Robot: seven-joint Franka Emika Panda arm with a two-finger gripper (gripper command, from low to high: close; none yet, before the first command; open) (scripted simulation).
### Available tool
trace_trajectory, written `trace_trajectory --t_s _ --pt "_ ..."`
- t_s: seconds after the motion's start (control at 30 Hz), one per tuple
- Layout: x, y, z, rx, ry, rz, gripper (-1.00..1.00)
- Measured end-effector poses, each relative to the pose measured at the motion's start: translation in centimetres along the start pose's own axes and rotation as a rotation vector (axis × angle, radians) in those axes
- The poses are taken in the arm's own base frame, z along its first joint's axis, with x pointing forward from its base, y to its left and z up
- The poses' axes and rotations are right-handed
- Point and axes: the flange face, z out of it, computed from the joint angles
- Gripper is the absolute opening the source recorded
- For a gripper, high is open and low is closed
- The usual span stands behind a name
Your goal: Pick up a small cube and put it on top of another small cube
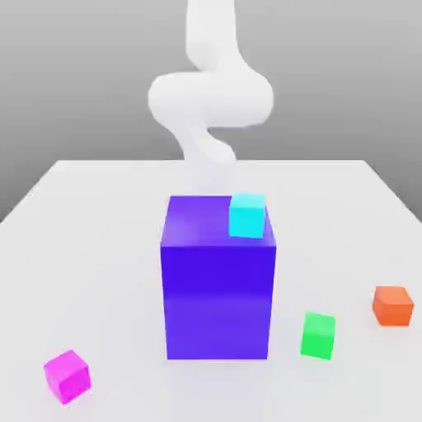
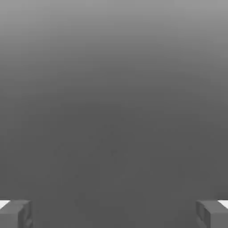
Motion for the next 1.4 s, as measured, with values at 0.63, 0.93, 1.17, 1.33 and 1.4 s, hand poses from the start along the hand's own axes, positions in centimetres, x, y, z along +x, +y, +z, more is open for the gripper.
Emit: trace_trajectory --t_s 0.63,0.93,1.17,1.33,1.4 --pt "-0.2 16.6 29.0 -0.158 -0.413 -0.406 0.0" --pt "-4.4 28.4 37.1 -0.246 -0.594 -0.596 0.0" --pt "-8.3 36.1 41.8 -0.297 -0.69 -0.701 0.0" --pt "-9.6 37.4 43.7 -0.297 -0.694 -0.7 -1.0" --pt "-9.6 37.4 43.7 -0.296 -0.696 -0.7 -1.0"
